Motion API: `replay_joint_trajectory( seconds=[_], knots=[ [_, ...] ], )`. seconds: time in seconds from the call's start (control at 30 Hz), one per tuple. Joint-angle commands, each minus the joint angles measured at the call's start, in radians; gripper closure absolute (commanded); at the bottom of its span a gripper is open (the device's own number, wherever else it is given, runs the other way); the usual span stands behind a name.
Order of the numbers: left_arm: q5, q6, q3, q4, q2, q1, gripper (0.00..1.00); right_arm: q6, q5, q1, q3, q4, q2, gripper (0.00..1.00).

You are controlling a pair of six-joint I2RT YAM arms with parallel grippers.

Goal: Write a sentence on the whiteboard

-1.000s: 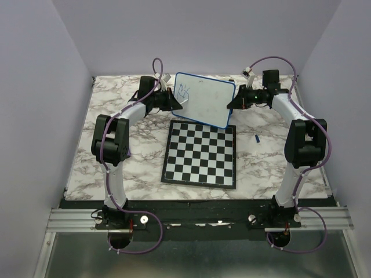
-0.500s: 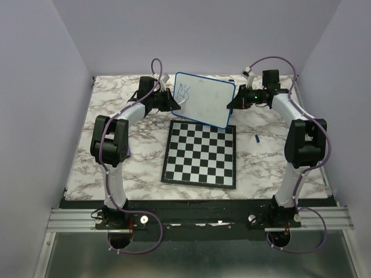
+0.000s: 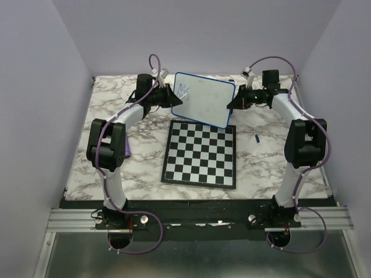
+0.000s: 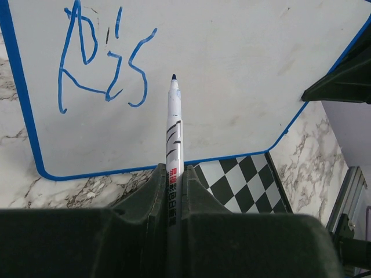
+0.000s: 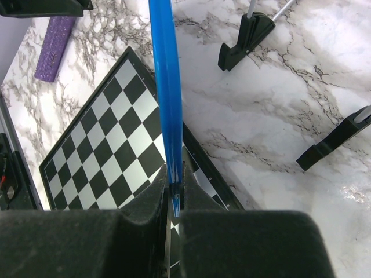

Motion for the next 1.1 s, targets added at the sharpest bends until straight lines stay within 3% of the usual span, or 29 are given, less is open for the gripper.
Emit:
replay_joint_trajectory(
  seconds=[0.0, 1.07],
  knots=[
    [0.026, -0.014, 0.035, 0.017, 0.008, -0.014, 1.00, -0.022, -0.020, 0.007, 0.019, -0.003, 0.013, 1.00],
    [-0.035, 0.036, 0.149, -0.137, 0.109, -0.034, 1.00, -0.024, -0.020, 0.007, 0.019, -0.003, 0.013, 1.00]
  ],
)
